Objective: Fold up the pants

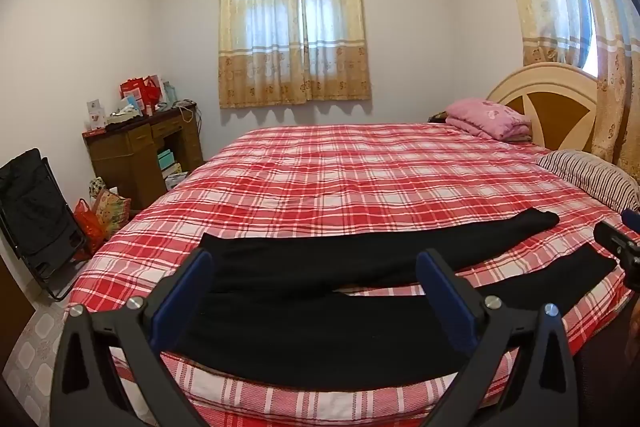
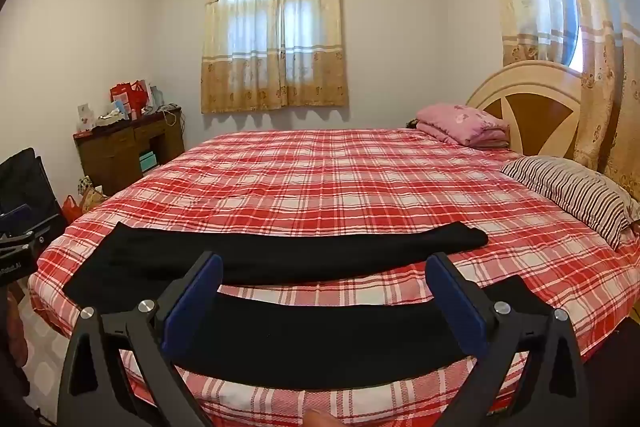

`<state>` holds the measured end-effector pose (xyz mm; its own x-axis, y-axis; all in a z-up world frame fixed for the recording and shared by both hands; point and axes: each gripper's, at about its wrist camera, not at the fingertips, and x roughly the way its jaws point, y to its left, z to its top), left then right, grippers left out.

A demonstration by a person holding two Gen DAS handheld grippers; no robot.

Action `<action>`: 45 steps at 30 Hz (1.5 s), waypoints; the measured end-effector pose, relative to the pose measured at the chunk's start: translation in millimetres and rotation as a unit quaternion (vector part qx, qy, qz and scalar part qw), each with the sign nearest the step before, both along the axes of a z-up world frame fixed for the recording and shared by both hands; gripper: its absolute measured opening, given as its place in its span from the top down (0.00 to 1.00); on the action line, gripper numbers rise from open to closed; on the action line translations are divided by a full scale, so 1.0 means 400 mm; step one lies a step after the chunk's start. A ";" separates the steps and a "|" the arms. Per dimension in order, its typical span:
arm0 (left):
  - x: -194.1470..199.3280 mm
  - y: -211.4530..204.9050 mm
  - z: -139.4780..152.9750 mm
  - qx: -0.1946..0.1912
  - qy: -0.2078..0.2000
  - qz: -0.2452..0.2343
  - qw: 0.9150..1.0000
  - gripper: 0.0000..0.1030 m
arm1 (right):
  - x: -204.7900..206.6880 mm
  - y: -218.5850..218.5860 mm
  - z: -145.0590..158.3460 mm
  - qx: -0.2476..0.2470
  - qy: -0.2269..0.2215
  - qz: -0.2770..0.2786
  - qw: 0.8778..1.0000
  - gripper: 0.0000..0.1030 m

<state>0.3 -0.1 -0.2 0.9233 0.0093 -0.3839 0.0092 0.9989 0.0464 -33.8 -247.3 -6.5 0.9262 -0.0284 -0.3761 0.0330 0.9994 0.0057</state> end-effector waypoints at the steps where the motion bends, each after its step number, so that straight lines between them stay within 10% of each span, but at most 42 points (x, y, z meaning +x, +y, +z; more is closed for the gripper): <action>1: 0.001 0.000 -0.001 0.000 0.001 0.001 1.000 0.00 | -0.002 0.000 -0.001 -0.001 0.000 0.001 1.000 0.01; 45: 0.008 0.006 -0.011 -0.013 0.012 0.005 1.000 0.00 | 0.010 0.016 -0.019 -0.014 0.016 -0.003 1.000 0.01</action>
<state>3.5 2.3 -4.6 0.9136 0.0087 -0.4064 -0.0004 0.9998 0.0205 -30.0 -240.9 -13.9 0.9136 -0.0446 -0.4041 0.0383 0.9990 -0.0236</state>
